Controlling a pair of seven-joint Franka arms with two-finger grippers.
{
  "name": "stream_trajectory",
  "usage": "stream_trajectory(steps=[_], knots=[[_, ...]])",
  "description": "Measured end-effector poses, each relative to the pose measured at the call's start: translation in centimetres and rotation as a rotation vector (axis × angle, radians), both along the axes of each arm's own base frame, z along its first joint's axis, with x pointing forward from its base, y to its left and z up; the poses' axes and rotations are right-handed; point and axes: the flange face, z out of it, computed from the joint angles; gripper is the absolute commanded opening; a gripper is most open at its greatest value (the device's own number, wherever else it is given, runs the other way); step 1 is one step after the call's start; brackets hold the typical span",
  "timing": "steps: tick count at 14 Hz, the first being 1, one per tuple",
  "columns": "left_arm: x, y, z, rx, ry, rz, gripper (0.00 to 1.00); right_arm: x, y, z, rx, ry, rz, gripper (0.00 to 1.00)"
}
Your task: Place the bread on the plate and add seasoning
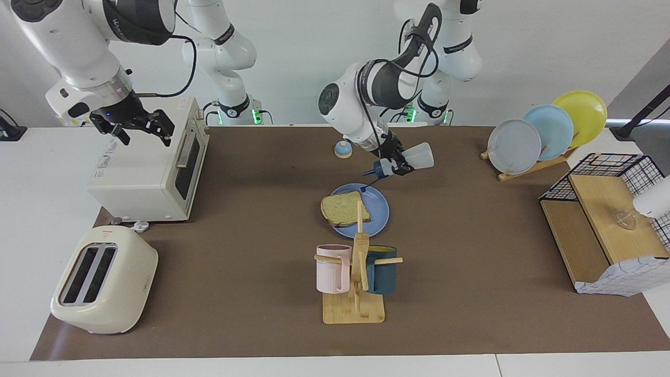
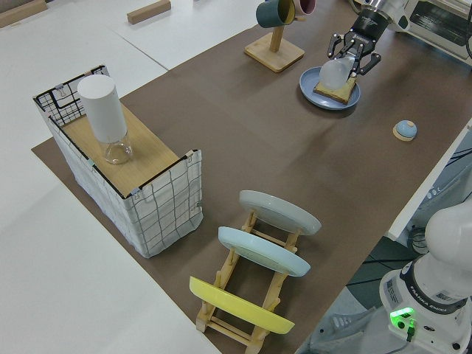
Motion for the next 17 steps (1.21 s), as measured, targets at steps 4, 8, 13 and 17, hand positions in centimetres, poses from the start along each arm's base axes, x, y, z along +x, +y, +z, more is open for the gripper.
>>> stream_trajectory(steps=[4, 8, 13, 17], knots=[[0.2, -1.1, -2.5, 0.125, -0.006, -0.014, 0.00, -0.1, 0.3, 0.2, 0.000, -0.004, 0.006, 1.00], [-0.3, -1.0, -1.9, 0.209, -0.014, -0.011, 0.00, -0.1, 0.2, 0.3, 0.000, -0.006, 0.003, 1.00], [-0.7, -1.7, -1.8, 0.326, -0.031, -0.006, 0.00, -0.1, 0.3, 0.3, 0.000, -0.006, 0.006, 1.00], [-0.8, -5.0, -3.8, 0.441, -0.071, -0.013, 0.00, -0.1, 0.3, 0.3, 0.000, -0.006, 0.005, 1.00]])
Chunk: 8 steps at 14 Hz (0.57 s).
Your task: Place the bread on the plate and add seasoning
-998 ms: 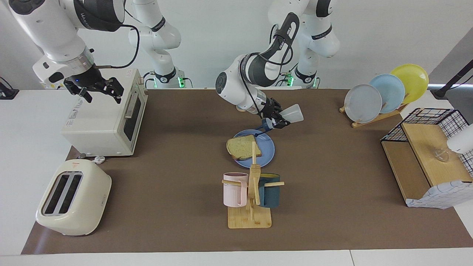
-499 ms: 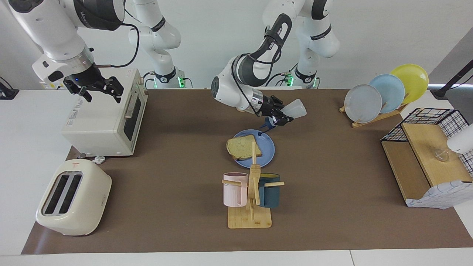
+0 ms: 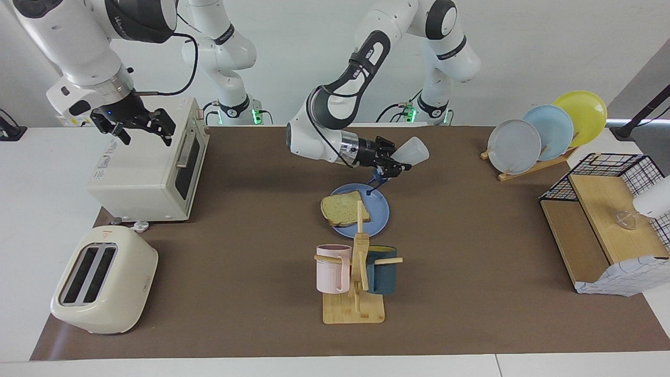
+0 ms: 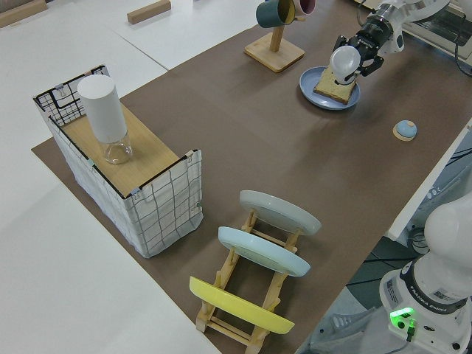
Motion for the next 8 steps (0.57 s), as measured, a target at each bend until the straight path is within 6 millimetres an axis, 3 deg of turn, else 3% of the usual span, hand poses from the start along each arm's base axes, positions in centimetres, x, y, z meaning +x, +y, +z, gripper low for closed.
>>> stream_trajectory(steps=[4, 8], knots=[[-1.0, -2.2, 0.2, 0.062, -0.056, -0.064, 0.00, 0.0, 0.0, 0.0, 0.000, 0.000, 0.000, 1.00], [-6.0, -5.8, 0.9, 0.099, -0.059, -0.122, 0.00, 0.0, 0.0, 0.0, 0.000, 0.000, 0.000, 1.00]])
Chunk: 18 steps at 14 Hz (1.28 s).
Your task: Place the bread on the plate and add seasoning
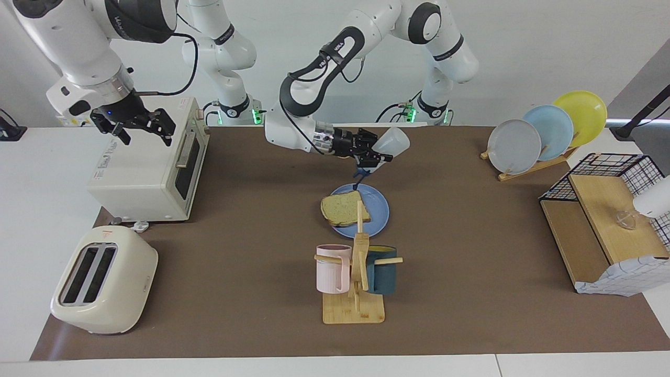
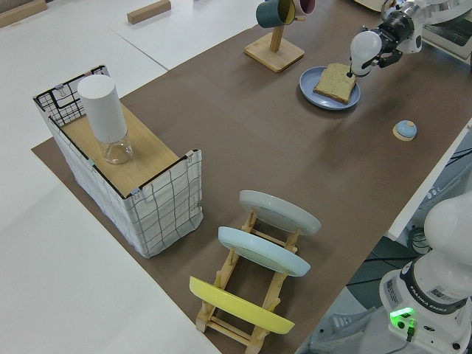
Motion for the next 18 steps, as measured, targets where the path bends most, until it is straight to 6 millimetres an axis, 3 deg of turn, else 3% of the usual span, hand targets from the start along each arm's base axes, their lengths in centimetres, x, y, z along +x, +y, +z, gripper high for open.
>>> stream_trajectory(steps=[2, 4, 6, 10, 12, 15, 18], knots=[[-2.2, -1.3, 0.3, 0.018, -0.005, -0.027, 0.00, 0.0, 0.0, 0.0, 0.000, 0.000, 0.000, 1.00], [-1.7, -1.1, 0.5, 0.023, -0.019, -0.027, 0.00, 0.0, 0.0, 0.0, 0.000, 0.000, 0.000, 1.00], [1.5, 0.6, 0.6, 0.017, -0.049, -0.006, 0.00, 0.0, 0.0, 0.0, 0.000, 0.000, 0.000, 1.00], [10.5, 6.6, 0.1, -0.006, -0.104, 0.031, 0.00, 0.0, 0.0, 0.0, 0.000, 0.000, 0.000, 1.00], [12.6, 8.3, -0.1, -0.007, -0.115, 0.042, 0.00, 0.0, 0.0, 0.0, 0.000, 0.000, 0.000, 1.00], [11.7, 7.3, -0.2, -0.009, -0.111, 0.024, 0.00, 0.0, 0.0, 0.0, 0.000, 0.000, 0.000, 1.00], [6.9, 3.4, -0.3, 0.000, -0.081, -0.012, 0.00, 0.0, 0.0, 0.0, 0.000, 0.000, 0.000, 1.00]])
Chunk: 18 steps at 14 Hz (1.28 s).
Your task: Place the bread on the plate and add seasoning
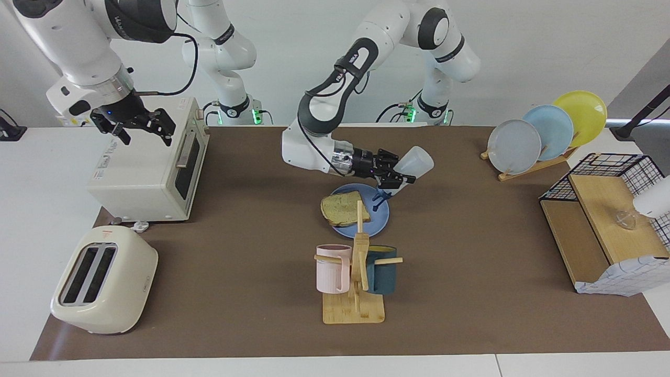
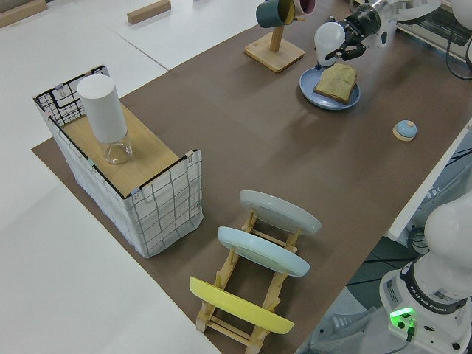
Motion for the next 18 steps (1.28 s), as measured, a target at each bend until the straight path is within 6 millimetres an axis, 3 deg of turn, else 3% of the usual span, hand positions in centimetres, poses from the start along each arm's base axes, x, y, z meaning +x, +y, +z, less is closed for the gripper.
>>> stream_trajectory(steps=[3, 5, 6, 8, 14, 16, 18], knots=[[-6.5, -4.2, 0.1, 0.020, 0.033, -0.037, 0.00, 0.0, 0.0, 0.0, 0.000, 0.000, 0.000, 1.00], [-8.5, -5.3, 0.2, 0.024, 0.040, -0.056, 0.00, 0.0, 0.0, 0.0, 0.000, 0.000, 0.000, 1.00], [-8.3, -5.2, 0.2, 0.024, 0.038, -0.053, 0.00, 0.0, 0.0, 0.0, 0.000, 0.000, 0.000, 1.00], [-6.3, -3.9, 0.3, 0.014, 0.031, -0.027, 0.00, 0.0, 0.0, 0.0, 0.000, 0.000, 0.000, 1.00], [6.0, 4.8, 0.3, -0.026, -0.039, 0.039, 0.00, 0.0, 0.0, 0.0, 0.000, 0.000, 0.000, 1.00], [7.2, 5.9, 0.0, -0.030, -0.040, 0.045, 0.00, 0.0, 0.0, 0.0, 0.000, 0.000, 0.000, 1.00], [6.2, 4.7, -0.3, -0.031, -0.031, 0.022, 0.00, 0.0, 0.0, 0.0, 0.000, 0.000, 0.000, 1.00]])
